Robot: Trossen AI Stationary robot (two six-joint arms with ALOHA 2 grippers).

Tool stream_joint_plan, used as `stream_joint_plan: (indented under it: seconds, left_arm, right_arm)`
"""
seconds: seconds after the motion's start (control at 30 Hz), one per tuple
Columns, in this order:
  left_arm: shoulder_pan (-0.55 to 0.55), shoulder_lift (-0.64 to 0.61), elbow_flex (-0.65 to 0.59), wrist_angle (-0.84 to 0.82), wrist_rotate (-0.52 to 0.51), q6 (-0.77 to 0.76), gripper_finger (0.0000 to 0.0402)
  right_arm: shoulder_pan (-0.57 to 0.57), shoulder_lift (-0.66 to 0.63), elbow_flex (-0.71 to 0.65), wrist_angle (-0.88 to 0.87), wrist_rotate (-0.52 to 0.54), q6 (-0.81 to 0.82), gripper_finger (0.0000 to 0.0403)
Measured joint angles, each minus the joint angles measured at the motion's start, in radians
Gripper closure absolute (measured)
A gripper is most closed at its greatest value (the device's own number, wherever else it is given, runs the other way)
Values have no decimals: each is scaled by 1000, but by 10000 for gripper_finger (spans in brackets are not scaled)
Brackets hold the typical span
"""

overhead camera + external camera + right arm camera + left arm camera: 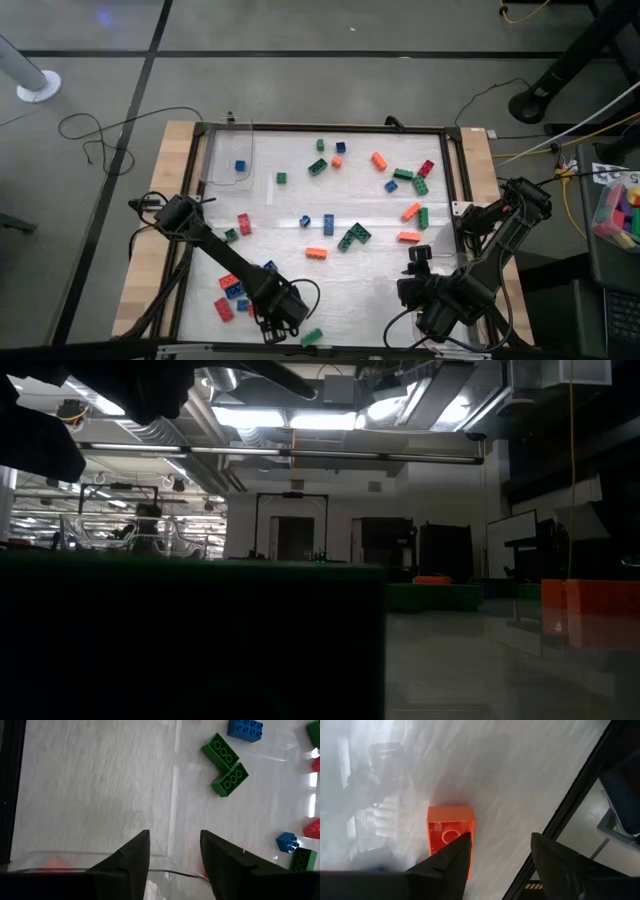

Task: Sort blocks by size
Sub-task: Put the 8 stud orange game piece into the bottom transparent bin

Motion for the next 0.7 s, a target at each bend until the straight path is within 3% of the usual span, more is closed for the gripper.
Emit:
stream_joint_plan:
  seconds: [0.27,0.53,0.7]
  left_arm:
    - [2,0,0,-9,11,26,160]
    - [-1,0,0,-157,94,54,153]
    - [-13,0,0,-213,21,60,153]
  right_arm:
    - [0,0,0,-1,0,0,231]
    - [0,0,0,-2,0,0,231]
    - [0,0,0,-1,0,0,231]
